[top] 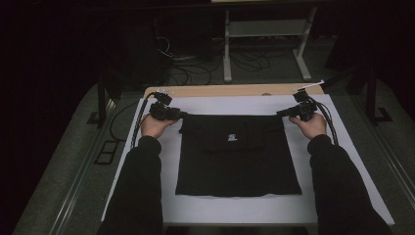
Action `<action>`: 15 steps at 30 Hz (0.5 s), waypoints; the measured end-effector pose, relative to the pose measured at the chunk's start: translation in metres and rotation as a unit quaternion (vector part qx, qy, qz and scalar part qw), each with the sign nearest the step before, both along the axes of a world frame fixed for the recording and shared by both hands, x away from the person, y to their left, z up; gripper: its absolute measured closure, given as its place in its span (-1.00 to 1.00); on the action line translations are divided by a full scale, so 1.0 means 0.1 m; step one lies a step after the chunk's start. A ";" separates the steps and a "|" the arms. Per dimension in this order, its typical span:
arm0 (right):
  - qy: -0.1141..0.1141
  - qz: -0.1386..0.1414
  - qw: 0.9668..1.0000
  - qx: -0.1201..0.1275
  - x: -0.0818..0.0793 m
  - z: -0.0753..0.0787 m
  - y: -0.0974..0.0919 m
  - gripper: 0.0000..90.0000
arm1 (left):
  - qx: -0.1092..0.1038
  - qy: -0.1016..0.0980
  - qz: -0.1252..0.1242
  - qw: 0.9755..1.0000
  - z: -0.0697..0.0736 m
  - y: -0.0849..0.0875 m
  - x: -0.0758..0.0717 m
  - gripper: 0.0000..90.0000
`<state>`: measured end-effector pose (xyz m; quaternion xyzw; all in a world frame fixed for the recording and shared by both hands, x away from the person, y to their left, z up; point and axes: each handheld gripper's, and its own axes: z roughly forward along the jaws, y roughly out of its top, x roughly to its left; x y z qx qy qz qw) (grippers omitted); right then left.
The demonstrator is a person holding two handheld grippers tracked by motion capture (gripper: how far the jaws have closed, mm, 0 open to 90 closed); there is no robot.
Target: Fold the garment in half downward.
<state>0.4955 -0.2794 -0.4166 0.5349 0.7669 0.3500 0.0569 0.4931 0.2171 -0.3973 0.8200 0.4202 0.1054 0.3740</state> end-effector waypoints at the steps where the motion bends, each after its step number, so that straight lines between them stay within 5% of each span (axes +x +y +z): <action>1: -0.001 -0.002 1.000 -0.001 -0.01 0.01 0.00 0.17 | -0.004 0.001 0.001 1.000 0.01 0.01 0.00 0.03; 10: -0.034 -0.009 0.999 -0.019 -0.07 0.15 0.04 -0.47 | -0.037 0.001 0.010 0.999 0.16 0.03 -0.07 -0.62; 15: -0.048 -0.007 0.998 -0.025 -0.10 0.23 0.05 -0.72 | -0.025 -0.017 0.009 1.000 0.26 0.00 -0.13 -0.76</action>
